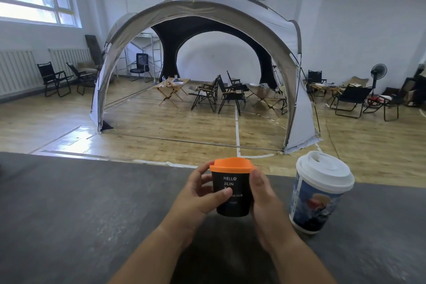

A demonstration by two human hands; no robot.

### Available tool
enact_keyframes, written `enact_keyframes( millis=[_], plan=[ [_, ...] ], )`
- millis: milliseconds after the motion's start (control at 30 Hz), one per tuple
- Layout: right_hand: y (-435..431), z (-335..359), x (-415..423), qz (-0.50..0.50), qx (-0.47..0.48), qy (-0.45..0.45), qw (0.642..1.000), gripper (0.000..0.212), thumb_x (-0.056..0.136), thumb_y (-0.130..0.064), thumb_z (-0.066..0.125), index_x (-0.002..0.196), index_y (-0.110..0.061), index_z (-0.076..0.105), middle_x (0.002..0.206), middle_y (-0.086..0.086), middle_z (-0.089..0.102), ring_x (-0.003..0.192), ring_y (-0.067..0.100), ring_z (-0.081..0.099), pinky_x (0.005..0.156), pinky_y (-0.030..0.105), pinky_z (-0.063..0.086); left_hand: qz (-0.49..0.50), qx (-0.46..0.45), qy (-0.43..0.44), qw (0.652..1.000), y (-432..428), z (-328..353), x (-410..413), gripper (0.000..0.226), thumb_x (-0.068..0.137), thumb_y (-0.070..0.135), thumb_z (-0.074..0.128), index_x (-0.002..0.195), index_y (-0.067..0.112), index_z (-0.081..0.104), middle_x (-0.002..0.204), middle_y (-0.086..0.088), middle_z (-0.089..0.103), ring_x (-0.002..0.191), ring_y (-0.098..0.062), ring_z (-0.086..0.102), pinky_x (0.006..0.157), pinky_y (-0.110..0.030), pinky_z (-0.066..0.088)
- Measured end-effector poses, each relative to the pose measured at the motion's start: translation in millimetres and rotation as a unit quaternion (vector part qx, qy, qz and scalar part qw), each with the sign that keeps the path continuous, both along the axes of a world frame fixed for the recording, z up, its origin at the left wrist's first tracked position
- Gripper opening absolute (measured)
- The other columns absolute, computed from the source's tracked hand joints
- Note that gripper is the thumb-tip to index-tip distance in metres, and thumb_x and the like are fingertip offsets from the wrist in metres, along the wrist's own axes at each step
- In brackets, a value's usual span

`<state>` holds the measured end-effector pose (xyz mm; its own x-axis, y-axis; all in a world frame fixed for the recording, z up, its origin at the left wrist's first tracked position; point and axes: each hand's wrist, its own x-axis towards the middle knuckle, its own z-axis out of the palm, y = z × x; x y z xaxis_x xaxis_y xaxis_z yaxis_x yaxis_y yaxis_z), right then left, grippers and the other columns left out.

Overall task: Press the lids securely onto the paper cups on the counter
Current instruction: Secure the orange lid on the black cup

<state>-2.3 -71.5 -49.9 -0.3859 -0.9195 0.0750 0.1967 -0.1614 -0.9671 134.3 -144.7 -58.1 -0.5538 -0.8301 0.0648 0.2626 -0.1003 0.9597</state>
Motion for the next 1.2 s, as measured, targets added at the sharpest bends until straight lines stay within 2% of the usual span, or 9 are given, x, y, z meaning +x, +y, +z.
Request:
enact_keyframes(
  millis=[100, 233, 333, 500, 667, 900, 1000, 1100, 1200],
  plan=[
    [0.2, 2.3, 1.0, -0.003, 0.018, -0.006, 1.0, 0.059, 0.082, -0.057, 0.053, 0.133, -0.029, 0.054, 0.114, 0.004, 0.073, 0.105, 0.024, 0.07, 0.088, 0.047, 0.058, -0.032, 0.008, -0.005, 0.999, 1.5, 1.4, 0.7, 0.078, 0.06, 0.018, 0.086, 0.125, 0.041, 0.051, 0.123, -0.01, 0.063, 0.11, -0.025, 0.065, 0.088, -0.041, 0.056],
    [5.0, 8.1, 10.5, -0.007, 0.046, -0.012, 0.999, 0.079, 0.08, -0.072, 0.06, 0.145, -0.032, 0.043, 0.14, 0.004, 0.059, 0.127, 0.027, 0.057, 0.108, 0.053, 0.044, 0.031, -0.033, -0.042, 0.998, 5.8, 8.2, 2.6, 0.089, 0.062, 0.015, 0.082, 0.137, 0.035, 0.039, 0.123, -0.006, 0.063, 0.111, -0.019, 0.064, 0.091, -0.038, 0.055],
    [8.7, 10.9, 15.6, -0.012, 0.092, -0.136, 0.986, 0.08, 0.089, -0.07, 0.043, 0.156, -0.03, 0.023, 0.156, 0.009, 0.039, 0.141, 0.031, 0.04, 0.116, 0.048, 0.03, 0.107, -0.094, -0.082, 0.986, 9.2, 24.0, 12.7, 0.095, 0.061, 0.024, 0.089, 0.136, 0.04, 0.033, 0.125, 0.005, 0.058, 0.111, -0.007, 0.059, 0.087, -0.028, 0.052],
    [5.5, 27.4, 60.1, 0.135, 0.158, -0.271, 0.94, 0.082, 0.095, -0.067, 0.027, 0.132, 0.001, 0.053, 0.121, 0.03, 0.066, 0.12, 0.044, 0.058, 0.105, 0.054, 0.04, 0.137, -0.137, -0.154, 0.969, 26.3, 38.9, 71.8, 0.096, 0.061, 0.029, 0.091, 0.135, 0.042, 0.031, 0.126, 0.016, 0.053, 0.111, 0.0, 0.056, 0.096, -0.03, 0.052],
    [-22.4, 28.2, 150.0, 0.207, 0.18, -0.287, 0.918, 0.08, 0.096, -0.064, 0.03, 0.127, 0.005, 0.056, 0.115, 0.035, 0.066, 0.113, 0.046, 0.061, 0.094, 0.052, 0.046, 0.216, -0.127, -0.178, 0.952, 29.7, 21.1, 161.6, 0.099, 0.053, 0.036, 0.091, 0.136, 0.043, 0.037, 0.127, 0.017, 0.056, 0.108, 0.009, 0.057, 0.091, -0.02, 0.053],
    [-84.1, 17.0, 297.2, 0.287, 0.205, -0.253, 0.901, 0.076, 0.098, -0.064, 0.028, 0.134, -0.002, 0.054, 0.12, 0.026, 0.067, 0.118, 0.04, 0.061, 0.11, 0.051, 0.04, 0.365, -0.125, -0.237, 0.892, -0.7, 11.2, 286.4, 0.096, 0.06, 0.036, 0.088, 0.133, 0.048, 0.028, 0.122, 0.027, 0.047, 0.111, 0.006, 0.05, 0.089, -0.014, 0.042],
    [-116.0, 13.4, 344.3, 0.264, 0.194, -0.247, 0.912, 0.07, 0.1, -0.06, 0.032, 0.136, -0.003, 0.049, 0.124, 0.027, 0.064, 0.118, 0.04, 0.059, 0.109, 0.052, 0.04, 0.37, -0.091, -0.243, 0.892, -36.9, 6.3, 325.8, 0.075, 0.066, 0.024, 0.087, 0.118, 0.046, 0.037, 0.11, 0.026, 0.055, 0.096, 0.012, 0.052, 0.076, -0.007, 0.041],
    [-151.9, 20.2, 372.3, 0.203, 0.188, -0.247, 0.929, 0.069, 0.102, -0.055, 0.033, 0.151, -0.007, 0.033, 0.147, 0.024, 0.046, 0.135, 0.035, 0.045, 0.114, 0.047, 0.035, 0.37, -0.068, -0.25, 0.892, -92.2, 3.7, 346.4, 0.07, 0.065, 0.016, 0.087, 0.118, 0.036, 0.044, 0.104, 0.019, 0.059, 0.093, 0.005, 0.057, 0.068, -0.003, 0.043],
    [-190.4, 27.3, 383.3, 0.15, 0.188, -0.249, 0.938, 0.072, 0.101, -0.058, 0.033, 0.155, -0.011, 0.024, 0.161, 0.016, 0.026, 0.147, 0.031, 0.028, 0.116, 0.044, 0.029, 0.39, -0.071, -0.283, 0.873, -148.6, 9.1, 350.2, 0.077, 0.062, 0.019, 0.087, 0.128, 0.02, 0.048, 0.124, 0.001, 0.06, 0.112, -0.015, 0.059, 0.091, -0.021, 0.045]
  ],
)
